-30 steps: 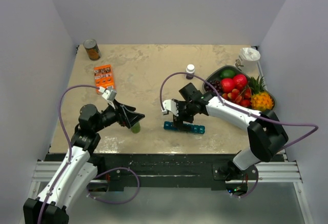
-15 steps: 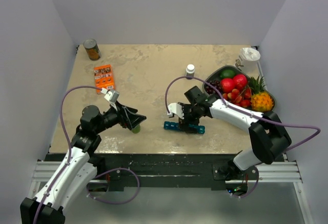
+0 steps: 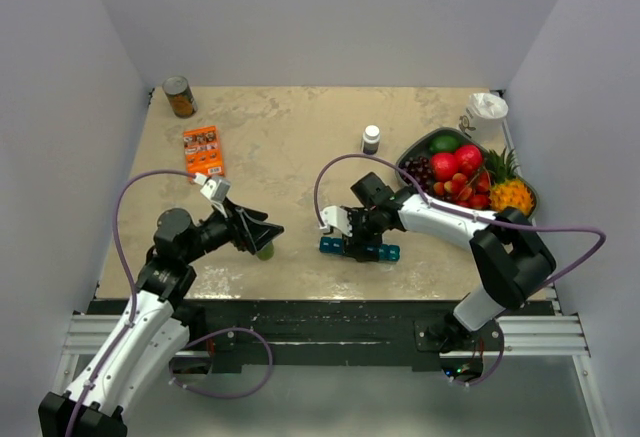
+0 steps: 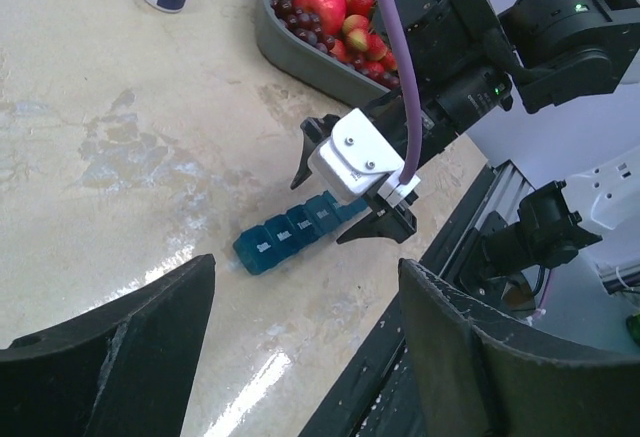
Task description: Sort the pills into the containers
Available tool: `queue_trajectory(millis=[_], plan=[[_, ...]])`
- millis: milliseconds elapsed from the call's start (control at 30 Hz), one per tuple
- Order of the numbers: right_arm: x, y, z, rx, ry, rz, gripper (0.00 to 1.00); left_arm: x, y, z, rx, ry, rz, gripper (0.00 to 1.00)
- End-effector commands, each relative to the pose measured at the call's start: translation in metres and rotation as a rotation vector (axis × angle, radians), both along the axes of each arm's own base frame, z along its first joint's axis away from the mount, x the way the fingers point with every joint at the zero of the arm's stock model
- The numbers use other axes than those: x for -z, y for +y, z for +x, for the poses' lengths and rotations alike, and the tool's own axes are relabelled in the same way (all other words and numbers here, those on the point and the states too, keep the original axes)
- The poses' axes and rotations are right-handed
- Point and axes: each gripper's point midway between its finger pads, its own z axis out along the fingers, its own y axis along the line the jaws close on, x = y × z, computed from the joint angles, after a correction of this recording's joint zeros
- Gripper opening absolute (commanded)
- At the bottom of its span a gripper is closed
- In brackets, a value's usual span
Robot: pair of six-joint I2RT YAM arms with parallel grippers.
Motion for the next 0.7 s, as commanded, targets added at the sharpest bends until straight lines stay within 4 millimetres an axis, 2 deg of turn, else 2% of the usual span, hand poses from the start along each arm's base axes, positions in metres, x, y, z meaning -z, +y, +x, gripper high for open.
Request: queue_trajectory(millis=[0,367,533,667], plan=[[0.004,0.005,-0.003,-0.014,0.002,0.002,0.73,-0.018,0.002,0.001,-0.018,-0.063,-0.019,0.78],[0.005,0.006,-0.005,-0.01,0.014,-0.009,0.54,-0.021,0.001,-0.004,-0.005,-0.066,-0.036,0.78],[-0.005,0.013,-0.008,-0.018,0.039,0.024,0.36,-0.021,-0.001,-0.008,0.014,-0.067,-0.044,0.78],[-0.019,0.016,-0.01,-0.028,0.041,0.07,0.29,-0.024,-0.006,-0.011,0.047,-0.056,-0.076,0.78]])
